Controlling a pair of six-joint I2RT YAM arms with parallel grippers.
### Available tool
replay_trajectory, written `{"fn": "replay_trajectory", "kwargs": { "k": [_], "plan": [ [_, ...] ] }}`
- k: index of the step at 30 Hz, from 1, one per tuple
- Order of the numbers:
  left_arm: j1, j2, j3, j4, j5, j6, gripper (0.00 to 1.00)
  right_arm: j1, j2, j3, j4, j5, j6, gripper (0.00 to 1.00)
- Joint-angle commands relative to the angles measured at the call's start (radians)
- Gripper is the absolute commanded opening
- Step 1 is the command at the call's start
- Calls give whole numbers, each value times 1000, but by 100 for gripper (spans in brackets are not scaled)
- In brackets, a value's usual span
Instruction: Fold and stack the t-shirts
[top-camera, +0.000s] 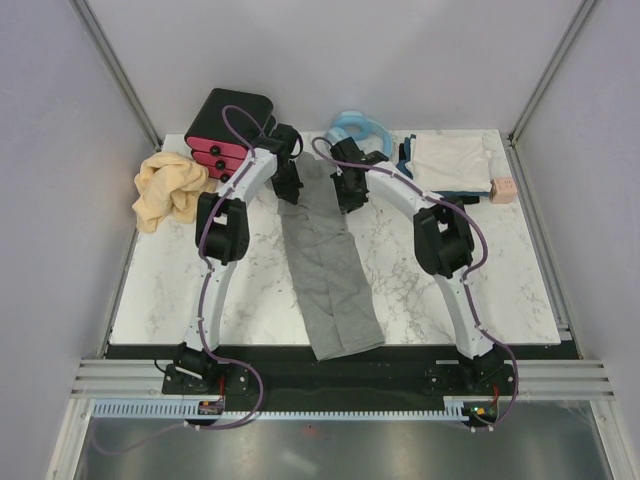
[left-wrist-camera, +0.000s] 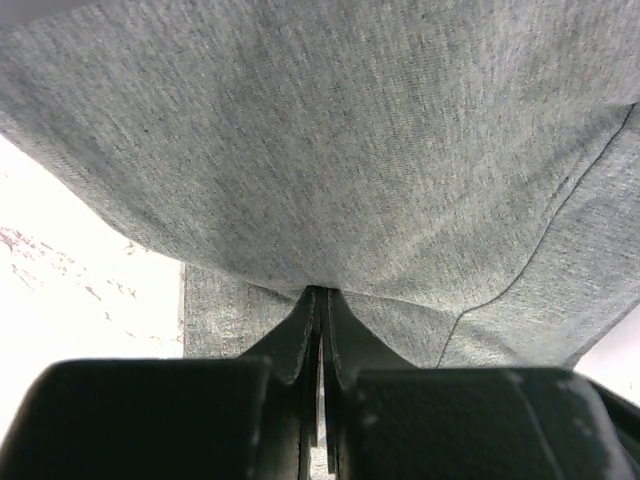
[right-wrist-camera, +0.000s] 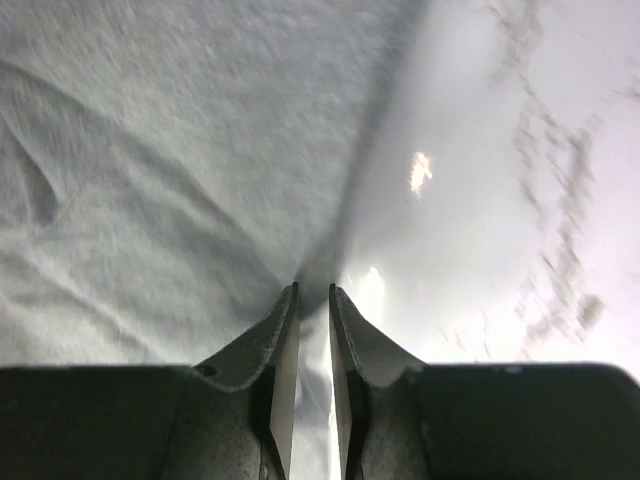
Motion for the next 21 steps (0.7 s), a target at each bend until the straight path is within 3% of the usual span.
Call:
{"fn": "replay_trajectory", "kwargs": {
  "k": [1, 3, 8, 11, 15, 21],
  "plan": [
    [9, -23, -18, 23, 34, -4, 9, -7, -175, 17, -28, 74, -5, 27],
    [9, -40, -21, 42, 54, 2, 17, -10, -188, 68, -27, 91, -12, 29],
    [9, -124, -50, 81, 88, 30, 19, -28, -153, 181, -27, 50, -38, 31],
    [9, -192, -95, 83, 108, 48, 21, -32, -154, 165, -30, 0, -39, 31],
    [8, -340, -280, 85, 136, 51, 24, -55, -230, 27, -21, -26, -17, 37],
    [5, -613, -611, 88, 232, 1, 30, -70, -495, -336, 10, -133, 41, 45]
  ]
}}
